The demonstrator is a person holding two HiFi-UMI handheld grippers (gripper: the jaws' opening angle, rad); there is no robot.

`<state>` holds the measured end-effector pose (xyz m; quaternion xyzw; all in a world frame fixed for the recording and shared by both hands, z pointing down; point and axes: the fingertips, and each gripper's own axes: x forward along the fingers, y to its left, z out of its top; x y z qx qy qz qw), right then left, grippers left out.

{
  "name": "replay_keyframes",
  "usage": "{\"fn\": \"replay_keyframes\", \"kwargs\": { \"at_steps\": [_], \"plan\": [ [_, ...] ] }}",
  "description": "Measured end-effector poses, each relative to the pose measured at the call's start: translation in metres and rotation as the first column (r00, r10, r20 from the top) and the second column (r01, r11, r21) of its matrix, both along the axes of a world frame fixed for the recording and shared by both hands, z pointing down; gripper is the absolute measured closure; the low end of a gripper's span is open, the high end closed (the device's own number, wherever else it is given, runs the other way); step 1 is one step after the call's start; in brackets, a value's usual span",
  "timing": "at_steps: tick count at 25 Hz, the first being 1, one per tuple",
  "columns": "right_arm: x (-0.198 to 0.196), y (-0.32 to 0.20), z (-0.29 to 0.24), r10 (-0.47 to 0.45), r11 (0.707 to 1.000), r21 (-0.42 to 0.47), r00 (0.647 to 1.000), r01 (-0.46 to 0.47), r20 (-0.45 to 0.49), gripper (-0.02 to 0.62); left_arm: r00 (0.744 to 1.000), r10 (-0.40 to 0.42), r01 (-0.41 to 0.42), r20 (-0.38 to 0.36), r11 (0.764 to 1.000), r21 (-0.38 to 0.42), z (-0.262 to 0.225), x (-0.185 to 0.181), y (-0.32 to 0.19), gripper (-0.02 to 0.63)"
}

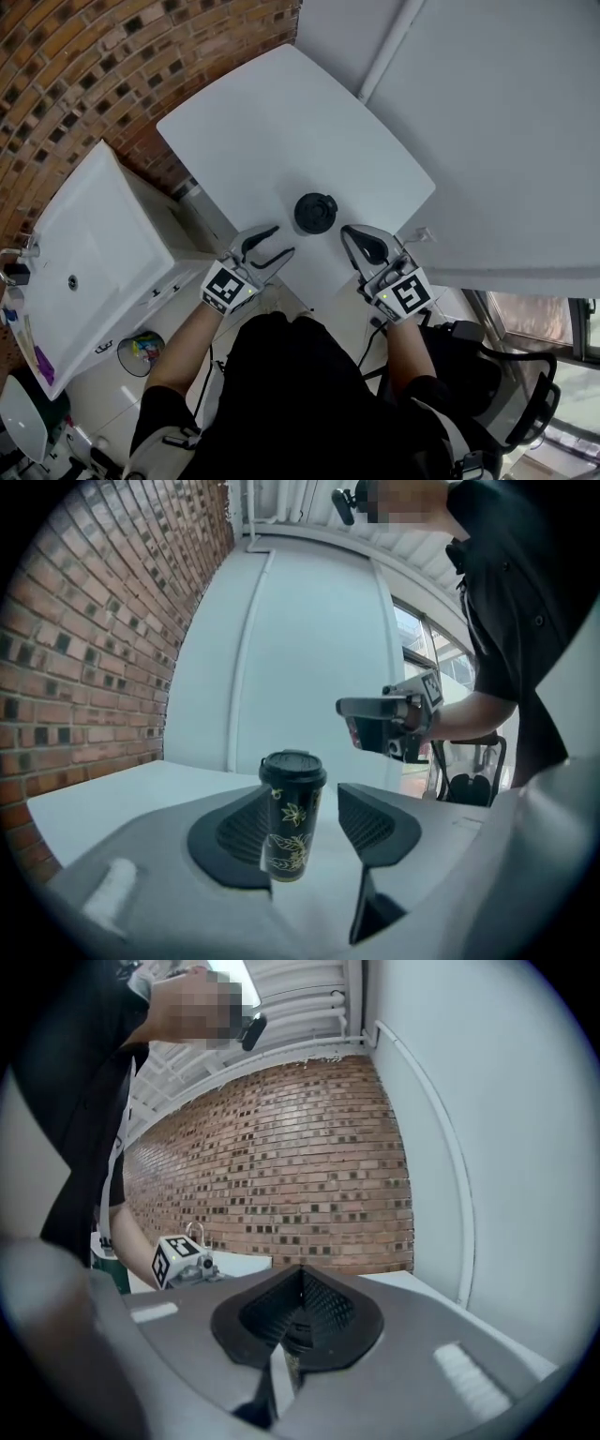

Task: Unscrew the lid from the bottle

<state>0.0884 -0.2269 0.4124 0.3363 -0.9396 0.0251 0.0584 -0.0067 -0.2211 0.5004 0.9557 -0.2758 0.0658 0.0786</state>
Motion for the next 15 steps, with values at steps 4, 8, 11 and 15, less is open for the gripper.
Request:
{"fn": "replay_keyframes", "kwargs": {
  "at_steps": [4, 8, 11, 15],
  "plan": [
    [0.011, -0.009, 0.008, 0.038, 0.999, -0.034, 0.999, -0.037, 0.032, 0.589, 0.998, -0.006, 0.006, 0.069, 1.0, 0.001, 0.04, 0.016, -0.017, 0.227],
    [0.03, -0.025, 0.015, 0.074, 0.996, -0.055, 0.994, -0.07, 0.082, 0.589, 0.997, -0.001, 0.0, 0.071, 1.0, 0.009, 0.06, 0.031, -0.033, 0.207],
    [0.036, -0.03, 0.031, 0.052, 0.997, -0.062, 0.997, -0.049, 0.049, 0.589, 0.998, -0.001, 0.002, 0.069, 1.0, -0.002, 0.077, 0.039, -0.039, 0.206],
    [0.042, -0.035, 0.049, 0.034, 0.996, -0.089, 0.998, -0.03, 0.048, 0.589, 0.993, 0.045, -0.042, 0.105, 0.999, -0.025, 0.1, 0.054, -0.038, 0.206]
  ]
}}
